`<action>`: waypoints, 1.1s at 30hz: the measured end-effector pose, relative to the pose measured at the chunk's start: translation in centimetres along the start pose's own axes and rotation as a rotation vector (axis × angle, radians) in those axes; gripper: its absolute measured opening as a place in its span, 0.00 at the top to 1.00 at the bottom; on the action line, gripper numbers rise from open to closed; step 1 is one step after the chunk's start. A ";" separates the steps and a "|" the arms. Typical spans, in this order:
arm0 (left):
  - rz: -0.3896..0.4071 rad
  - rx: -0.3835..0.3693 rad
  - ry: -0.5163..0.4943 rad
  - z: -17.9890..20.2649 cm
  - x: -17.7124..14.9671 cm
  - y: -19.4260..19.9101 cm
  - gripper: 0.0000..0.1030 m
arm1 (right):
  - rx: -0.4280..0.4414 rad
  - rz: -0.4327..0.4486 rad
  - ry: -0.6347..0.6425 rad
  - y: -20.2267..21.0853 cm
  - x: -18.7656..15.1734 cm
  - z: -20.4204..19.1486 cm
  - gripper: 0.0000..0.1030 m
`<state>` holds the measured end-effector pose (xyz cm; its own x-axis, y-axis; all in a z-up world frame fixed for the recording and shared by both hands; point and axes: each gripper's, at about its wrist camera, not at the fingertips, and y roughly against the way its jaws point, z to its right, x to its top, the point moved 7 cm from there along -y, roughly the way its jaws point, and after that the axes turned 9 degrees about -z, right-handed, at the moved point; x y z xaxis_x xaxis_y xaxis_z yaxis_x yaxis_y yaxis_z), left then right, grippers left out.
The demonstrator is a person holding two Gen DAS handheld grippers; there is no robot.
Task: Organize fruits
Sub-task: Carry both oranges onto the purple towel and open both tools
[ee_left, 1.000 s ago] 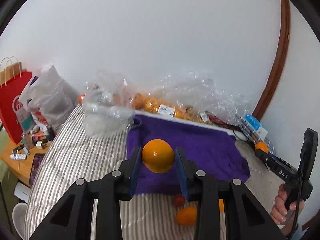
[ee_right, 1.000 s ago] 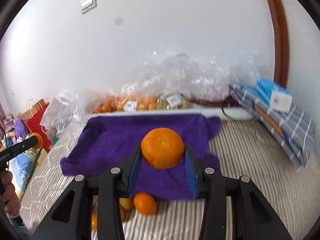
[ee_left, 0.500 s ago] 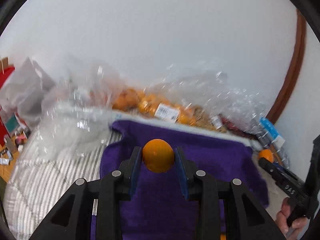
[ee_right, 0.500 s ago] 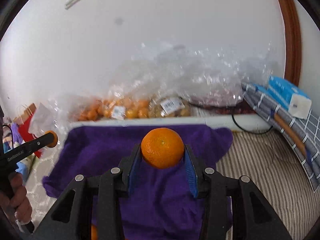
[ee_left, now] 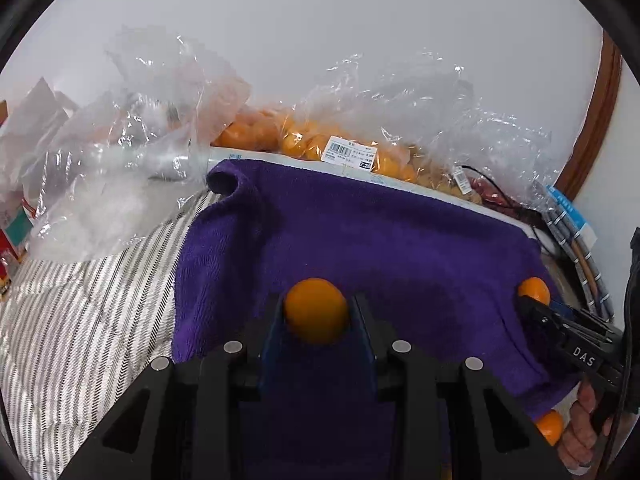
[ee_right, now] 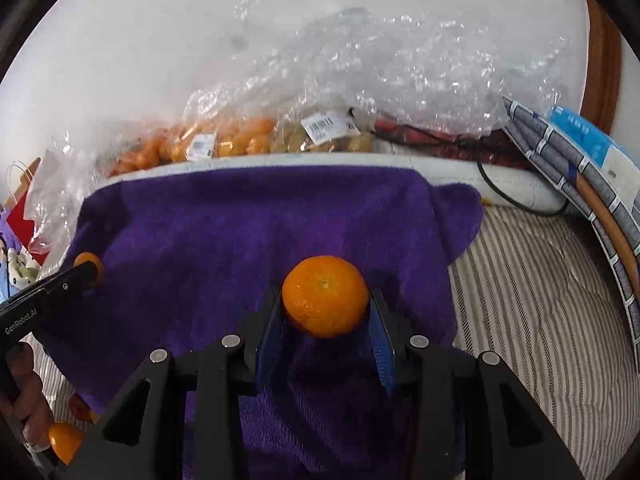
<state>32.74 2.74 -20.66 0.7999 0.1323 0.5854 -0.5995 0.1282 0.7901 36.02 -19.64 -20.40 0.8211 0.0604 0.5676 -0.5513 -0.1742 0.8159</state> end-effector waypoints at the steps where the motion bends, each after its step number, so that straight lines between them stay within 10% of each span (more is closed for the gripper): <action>1: -0.001 0.000 0.000 0.0 0.1 -0.1 0.69 | -0.002 -0.004 -0.005 -0.1 -0.1 0.1 0.60; 19: -0.005 0.022 0.010 -0.2 0.2 0.0 0.69 | -0.047 0.157 -0.043 3.9 0.0 0.8 0.44; 33: 0.085 -0.011 0.037 -0.4 0.9 2.6 0.46 | 0.012 0.182 -0.103 8.8 -3.6 0.6 0.44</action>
<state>31.86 3.57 -18.13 0.7445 0.1793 0.6431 -0.6656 0.1253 0.7357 28.37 -22.02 -15.34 0.7189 -0.0738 0.6912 -0.6909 -0.1849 0.6989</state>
